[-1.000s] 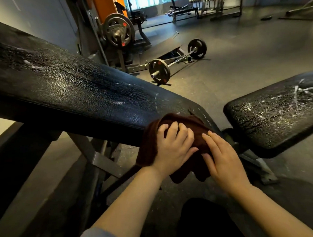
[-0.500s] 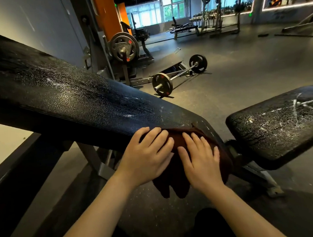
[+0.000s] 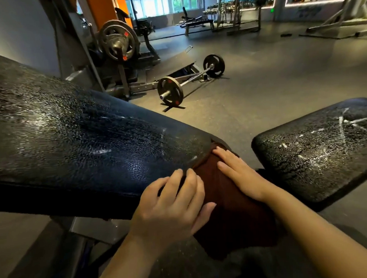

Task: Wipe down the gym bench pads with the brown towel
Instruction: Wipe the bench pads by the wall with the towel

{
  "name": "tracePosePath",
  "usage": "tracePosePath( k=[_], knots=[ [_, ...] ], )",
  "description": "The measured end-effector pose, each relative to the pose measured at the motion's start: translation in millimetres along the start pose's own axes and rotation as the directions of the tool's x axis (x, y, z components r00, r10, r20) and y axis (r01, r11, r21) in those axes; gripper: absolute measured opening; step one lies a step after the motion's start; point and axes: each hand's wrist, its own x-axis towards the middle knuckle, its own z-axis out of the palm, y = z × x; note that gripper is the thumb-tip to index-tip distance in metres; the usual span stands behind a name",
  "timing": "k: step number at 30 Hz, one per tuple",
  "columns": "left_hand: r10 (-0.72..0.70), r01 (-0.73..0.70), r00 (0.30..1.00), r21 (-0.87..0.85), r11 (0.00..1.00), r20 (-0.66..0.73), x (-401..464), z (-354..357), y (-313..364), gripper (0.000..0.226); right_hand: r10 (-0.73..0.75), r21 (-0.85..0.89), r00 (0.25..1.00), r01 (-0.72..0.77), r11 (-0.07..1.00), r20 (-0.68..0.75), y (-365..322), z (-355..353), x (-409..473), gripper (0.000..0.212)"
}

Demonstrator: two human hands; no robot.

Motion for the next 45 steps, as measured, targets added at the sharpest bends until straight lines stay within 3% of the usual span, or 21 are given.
tracePosePath(
  k=[5,11,16,20,23,28,32,36,40,45],
  knots=[
    [-0.009,0.008,1.0,0.039,0.999,0.022,-1,1,3,0.045,-0.162,-0.001,0.986,0.162,0.987,0.031,10,-6,35,0.041],
    [-0.019,0.017,0.998,0.045,0.999,0.056,4,0,4,0.044,-0.213,0.09,0.977,0.214,0.973,-0.022,19,-3,35,0.051],
    [-0.019,0.02,0.998,-0.013,1.0,0.065,3,-2,3,0.042,-0.163,0.088,0.986,0.164,0.982,-0.028,14,0,21,0.05],
    [-0.034,0.034,0.999,0.009,0.999,0.027,3,-1,4,0.041,-0.044,0.047,0.999,0.043,0.998,0.029,-1,-4,13,0.038],
    [-0.028,0.028,1.0,0.012,1.0,-0.004,4,1,2,0.042,0.085,-0.015,0.993,-0.084,0.996,0.08,-30,-10,14,0.056],
    [-0.046,0.045,0.998,-0.03,0.999,-0.05,-4,-3,4,0.04,0.174,-0.047,0.977,-0.181,0.982,-0.126,-57,22,10,0.06],
    [-0.13,0.125,0.987,-0.058,0.99,-0.093,-7,1,15,0.037,0.229,-0.026,0.961,-0.235,0.972,-0.153,-56,21,8,0.058],
    [-0.174,0.167,0.973,-0.061,0.984,-0.151,-4,8,18,0.034,0.234,0.015,0.958,-0.235,0.972,-0.164,-54,19,13,0.062],
    [-0.161,0.15,0.966,-0.067,0.986,-0.201,-8,12,21,0.032,0.232,0.031,0.955,-0.23,0.973,-0.187,-49,20,15,0.087],
    [-0.163,0.154,0.962,-0.061,0.986,-0.217,-10,15,23,0.03,0.229,0.032,0.956,-0.227,0.973,-0.184,-53,21,16,0.098]
  ],
)
